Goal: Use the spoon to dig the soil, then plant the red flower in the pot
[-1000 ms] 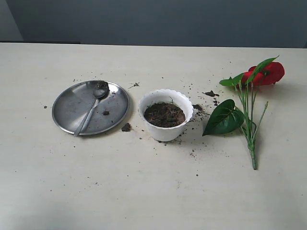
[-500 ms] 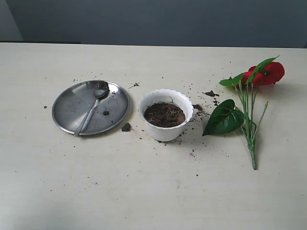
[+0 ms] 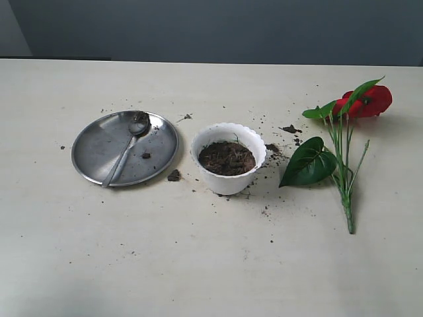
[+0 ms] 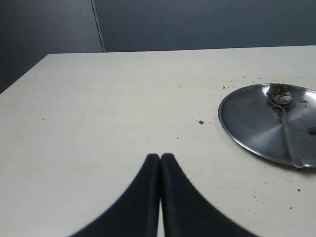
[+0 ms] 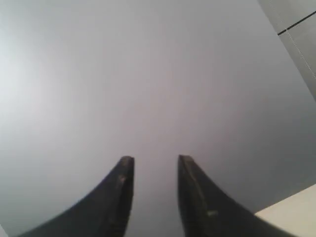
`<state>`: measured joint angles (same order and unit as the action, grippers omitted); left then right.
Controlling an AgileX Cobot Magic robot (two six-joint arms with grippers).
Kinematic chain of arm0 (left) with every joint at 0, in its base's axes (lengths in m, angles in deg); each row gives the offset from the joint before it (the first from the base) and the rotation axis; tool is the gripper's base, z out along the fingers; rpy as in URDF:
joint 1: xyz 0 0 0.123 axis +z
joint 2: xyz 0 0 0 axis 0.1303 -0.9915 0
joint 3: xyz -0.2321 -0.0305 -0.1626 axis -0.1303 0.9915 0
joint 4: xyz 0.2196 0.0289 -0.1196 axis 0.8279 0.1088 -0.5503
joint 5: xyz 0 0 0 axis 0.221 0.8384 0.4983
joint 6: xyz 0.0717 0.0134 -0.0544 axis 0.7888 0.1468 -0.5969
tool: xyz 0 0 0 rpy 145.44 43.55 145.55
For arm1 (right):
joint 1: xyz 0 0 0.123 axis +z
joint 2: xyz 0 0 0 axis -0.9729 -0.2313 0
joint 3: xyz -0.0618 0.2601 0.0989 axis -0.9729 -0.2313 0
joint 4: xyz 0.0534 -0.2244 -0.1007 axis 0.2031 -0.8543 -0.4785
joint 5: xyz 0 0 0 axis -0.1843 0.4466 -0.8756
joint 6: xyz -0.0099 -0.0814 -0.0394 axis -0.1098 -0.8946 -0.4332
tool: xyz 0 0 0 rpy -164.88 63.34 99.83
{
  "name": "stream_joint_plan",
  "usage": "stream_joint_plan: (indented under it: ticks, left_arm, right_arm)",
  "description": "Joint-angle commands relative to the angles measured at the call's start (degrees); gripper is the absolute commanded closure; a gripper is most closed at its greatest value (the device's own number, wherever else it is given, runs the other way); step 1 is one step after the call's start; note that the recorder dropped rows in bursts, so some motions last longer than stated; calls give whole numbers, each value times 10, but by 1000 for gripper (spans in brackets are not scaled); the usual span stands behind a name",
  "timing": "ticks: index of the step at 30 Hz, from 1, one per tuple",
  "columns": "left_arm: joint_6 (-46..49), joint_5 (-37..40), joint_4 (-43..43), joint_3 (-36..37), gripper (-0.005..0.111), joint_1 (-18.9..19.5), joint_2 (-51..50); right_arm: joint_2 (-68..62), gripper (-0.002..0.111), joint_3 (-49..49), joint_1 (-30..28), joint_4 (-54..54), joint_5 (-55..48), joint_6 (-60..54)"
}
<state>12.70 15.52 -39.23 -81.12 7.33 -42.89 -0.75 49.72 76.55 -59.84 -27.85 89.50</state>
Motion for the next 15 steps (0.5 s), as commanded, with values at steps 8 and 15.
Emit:
stream_joint_plan:
  ticks: [8,15]
  left_arm:
    - [0,-4,3,2,106,-1,3]
    - [0,-4,3,2,106,-1,3]
  right_arm:
    - [-342,41,378,1,-123,-294,-34]
    - [-551,31,612,1,-128,-536,-73]
